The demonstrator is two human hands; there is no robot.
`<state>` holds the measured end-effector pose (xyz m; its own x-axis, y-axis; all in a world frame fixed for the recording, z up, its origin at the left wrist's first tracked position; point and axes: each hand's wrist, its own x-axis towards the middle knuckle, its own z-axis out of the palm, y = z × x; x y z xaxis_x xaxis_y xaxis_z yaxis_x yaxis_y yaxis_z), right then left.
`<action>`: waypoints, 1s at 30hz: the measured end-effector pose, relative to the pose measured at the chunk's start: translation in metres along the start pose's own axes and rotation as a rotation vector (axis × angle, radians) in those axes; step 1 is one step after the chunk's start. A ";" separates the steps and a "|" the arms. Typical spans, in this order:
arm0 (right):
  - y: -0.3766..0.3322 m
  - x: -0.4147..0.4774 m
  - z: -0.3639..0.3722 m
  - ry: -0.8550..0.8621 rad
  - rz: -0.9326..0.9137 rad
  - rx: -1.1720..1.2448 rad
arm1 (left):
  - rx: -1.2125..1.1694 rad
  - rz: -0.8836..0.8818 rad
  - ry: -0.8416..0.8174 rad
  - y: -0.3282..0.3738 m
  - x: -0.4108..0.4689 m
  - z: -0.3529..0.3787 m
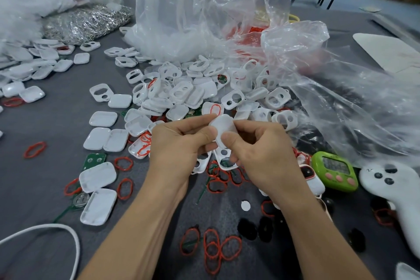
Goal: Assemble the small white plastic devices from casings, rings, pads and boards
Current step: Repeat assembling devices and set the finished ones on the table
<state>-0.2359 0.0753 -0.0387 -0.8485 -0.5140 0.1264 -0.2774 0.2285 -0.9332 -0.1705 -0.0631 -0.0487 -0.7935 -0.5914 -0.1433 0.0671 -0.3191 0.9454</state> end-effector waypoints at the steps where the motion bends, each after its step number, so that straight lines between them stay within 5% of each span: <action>1: -0.001 -0.001 0.001 0.000 -0.010 -0.040 | 0.013 0.009 0.009 -0.001 0.001 0.001; 6: 0.000 0.001 0.004 0.106 -0.013 -0.197 | -0.019 0.035 0.012 -0.005 0.002 0.007; 12: -0.001 0.003 -0.004 -0.020 0.089 0.151 | -0.099 -0.089 -0.260 -0.003 0.005 -0.002; 19: -0.004 0.003 -0.005 -0.074 0.139 0.312 | -0.205 -0.142 -0.346 0.000 0.009 -0.008; 24: -0.003 0.000 0.002 0.179 -0.029 0.032 | -0.285 -0.168 -0.341 -0.005 0.014 -0.009; 30: 0.005 0.006 -0.006 0.570 0.063 -0.024 | -0.313 -0.210 -0.476 -0.002 0.015 -0.013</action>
<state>-0.2456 0.0786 -0.0408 -0.9708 0.0270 0.2382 -0.2227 0.2669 -0.9376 -0.1745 -0.0811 -0.0569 -0.9876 -0.1188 -0.1027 -0.0032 -0.6387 0.7695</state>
